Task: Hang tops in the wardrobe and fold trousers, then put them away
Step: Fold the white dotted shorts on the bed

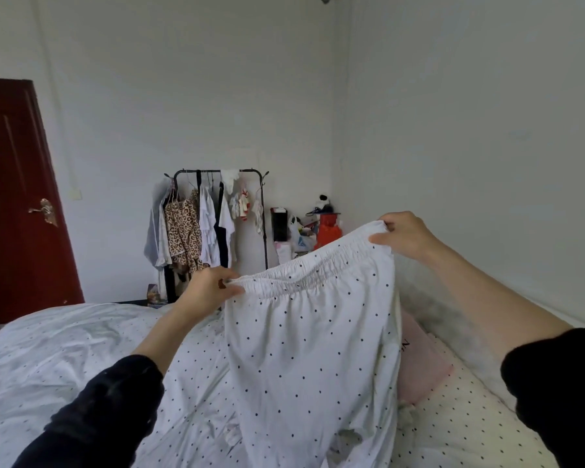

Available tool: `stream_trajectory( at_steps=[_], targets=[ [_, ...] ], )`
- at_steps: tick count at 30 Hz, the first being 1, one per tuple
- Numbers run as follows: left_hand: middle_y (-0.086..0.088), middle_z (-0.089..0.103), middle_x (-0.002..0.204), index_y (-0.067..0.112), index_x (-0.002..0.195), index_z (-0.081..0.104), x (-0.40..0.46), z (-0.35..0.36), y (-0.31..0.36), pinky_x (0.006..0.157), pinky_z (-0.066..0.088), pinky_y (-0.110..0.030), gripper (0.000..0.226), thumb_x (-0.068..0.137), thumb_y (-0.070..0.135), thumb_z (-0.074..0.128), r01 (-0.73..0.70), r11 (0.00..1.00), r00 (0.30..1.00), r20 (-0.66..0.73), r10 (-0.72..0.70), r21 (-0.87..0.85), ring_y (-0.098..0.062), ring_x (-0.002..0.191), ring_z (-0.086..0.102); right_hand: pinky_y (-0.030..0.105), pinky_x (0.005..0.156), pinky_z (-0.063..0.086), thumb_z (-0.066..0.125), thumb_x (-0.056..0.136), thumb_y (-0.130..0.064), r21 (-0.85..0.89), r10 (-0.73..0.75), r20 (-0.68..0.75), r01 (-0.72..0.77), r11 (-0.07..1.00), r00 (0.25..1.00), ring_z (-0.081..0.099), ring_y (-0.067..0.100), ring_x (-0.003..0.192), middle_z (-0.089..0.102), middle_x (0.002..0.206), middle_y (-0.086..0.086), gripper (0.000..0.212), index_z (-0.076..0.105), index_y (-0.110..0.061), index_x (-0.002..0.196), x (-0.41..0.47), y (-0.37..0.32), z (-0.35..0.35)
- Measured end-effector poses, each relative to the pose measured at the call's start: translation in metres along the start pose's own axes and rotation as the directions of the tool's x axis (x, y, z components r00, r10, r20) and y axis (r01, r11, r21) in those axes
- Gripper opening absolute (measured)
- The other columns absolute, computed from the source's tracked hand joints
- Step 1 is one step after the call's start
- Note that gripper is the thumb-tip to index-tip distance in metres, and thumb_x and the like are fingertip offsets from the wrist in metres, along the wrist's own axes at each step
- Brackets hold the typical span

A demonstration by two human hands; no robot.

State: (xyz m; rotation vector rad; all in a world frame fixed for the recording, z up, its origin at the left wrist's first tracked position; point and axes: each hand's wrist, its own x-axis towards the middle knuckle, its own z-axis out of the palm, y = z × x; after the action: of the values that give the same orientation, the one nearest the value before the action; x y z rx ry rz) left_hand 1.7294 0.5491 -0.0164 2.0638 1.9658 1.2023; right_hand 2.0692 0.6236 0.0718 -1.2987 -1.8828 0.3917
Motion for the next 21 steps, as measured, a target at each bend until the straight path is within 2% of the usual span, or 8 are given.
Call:
stream_trajectory(
  at_steps=[3, 6, 8, 10, 13, 17, 19, 21],
  targets=[
    [-0.006, 0.068, 0.070, 0.006, 0.095, 0.073, 0.003, -0.009, -0.002, 0.060, 0.047, -0.020, 0.023, 0.077, 0.019, 0.077, 0.114, 0.979, 0.993, 0.011, -0.114, -0.168, -0.013, 0.058, 0.059, 0.030, 0.075, 0.040, 0.067, 0.081, -0.003, 0.063, 0.028, 0.027, -0.029, 0.998, 0.999, 0.053, 0.019, 0.083, 0.065, 0.101, 0.026, 0.021, 0.061, 0.008, 0.097, -0.002, 0.004, -0.004],
    [-0.010, 0.057, 0.067, 0.009, 0.093, 0.072, 0.008, -0.024, -0.002, 0.050, 0.038, -0.020, 0.026, 0.073, 0.022, 0.079, 0.222, 0.930, 0.975, 0.049, -0.218, -0.291, -0.012, 0.050, 0.045, 0.024, 0.073, 0.044, 0.072, 0.079, -0.004, 0.148, 0.061, 0.041, -0.066, 0.987, 0.997, 0.058, 0.016, 0.083, 0.067, 0.089, 0.009, 0.008, 0.067, -0.005, 0.085, -0.004, 0.005, -0.013],
    [-0.007, 0.059, 0.070, 0.006, 0.095, 0.072, 0.011, -0.031, -0.001, 0.048, 0.038, -0.012, 0.027, 0.073, 0.021, 0.078, 0.235, 0.910, 0.971, 0.041, -0.235, -0.341, -0.011, 0.055, 0.048, 0.016, 0.064, 0.040, 0.076, 0.075, -0.007, 0.166, 0.084, 0.066, -0.094, 0.982, 0.994, 0.057, 0.008, 0.075, 0.064, 0.079, -0.003, 0.011, 0.067, -0.013, 0.074, -0.007, 0.003, -0.018],
    [0.001, 0.062, 0.077, 0.004, 0.102, 0.068, 0.016, -0.035, 0.000, 0.055, 0.040, -0.007, 0.030, 0.076, 0.016, 0.076, 0.231, 0.899, 0.968, -0.001, -0.249, -0.373, -0.005, 0.066, 0.054, 0.016, 0.064, 0.040, 0.077, 0.074, -0.008, 0.189, 0.114, 0.102, -0.132, 0.973, 0.988, 0.058, 0.006, 0.073, 0.064, 0.078, -0.005, 0.014, 0.067, -0.016, 0.074, -0.007, 0.000, -0.023],
    [-0.005, 0.062, 0.091, 0.001, 0.117, 0.062, 0.024, -0.042, 0.008, 0.063, 0.041, -0.015, 0.038, 0.082, 0.012, 0.072, 0.222, 0.887, 0.959, -0.075, -0.275, -0.405, -0.012, 0.077, 0.057, 0.023, 0.071, 0.041, 0.076, 0.076, -0.008, 0.199, 0.124, 0.133, -0.149, 0.969, 0.983, 0.061, 0.012, 0.074, 0.067, 0.083, 0.002, 0.010, 0.068, -0.013, 0.081, -0.004, -0.012, -0.025],
    [-0.006, 0.059, 0.081, 0.000, 0.120, 0.061, 0.051, -0.065, 0.026, 0.071, 0.045, -0.028, 0.037, 0.086, 0.014, 0.068, 0.178, 0.909, 0.942, -0.203, -0.268, -0.376, -0.024, 0.084, 0.055, 0.010, 0.058, 0.044, 0.071, 0.079, -0.003, 0.219, 0.068, 0.017, -0.070, 0.973, 0.998, 0.058, 0.010, 0.064, 0.065, 0.081, 0.006, 0.018, 0.070, 0.001, 0.097, 0.017, -0.038, -0.031],
    [-0.010, 0.063, 0.088, 0.001, 0.117, 0.063, 0.077, -0.093, 0.048, 0.074, 0.048, -0.026, 0.036, 0.086, 0.016, 0.068, 0.113, 0.929, 0.929, -0.293, -0.224, -0.351, -0.026, 0.086, 0.061, 0.018, 0.075, 0.048, 0.071, 0.079, -0.005, 0.226, 0.039, -0.080, -0.020, 0.974, 0.996, 0.060, 0.016, 0.071, 0.066, 0.087, 0.008, 0.017, 0.070, 0.000, 0.095, 0.037, -0.059, -0.049],
    [-0.008, 0.063, 0.086, 0.003, 0.108, 0.067, 0.103, -0.126, 0.076, 0.061, 0.048, -0.016, 0.026, 0.085, 0.016, 0.068, 0.029, 0.954, 0.913, -0.382, -0.147, -0.299, -0.011, 0.067, 0.062, 0.027, 0.080, 0.045, 0.072, 0.078, -0.007, 0.184, 0.000, -0.192, 0.036, 0.982, 0.981, 0.057, 0.018, 0.075, 0.062, 0.080, 0.008, 0.009, 0.067, 0.000, 0.079, 0.060, -0.085, -0.071]
  ],
)
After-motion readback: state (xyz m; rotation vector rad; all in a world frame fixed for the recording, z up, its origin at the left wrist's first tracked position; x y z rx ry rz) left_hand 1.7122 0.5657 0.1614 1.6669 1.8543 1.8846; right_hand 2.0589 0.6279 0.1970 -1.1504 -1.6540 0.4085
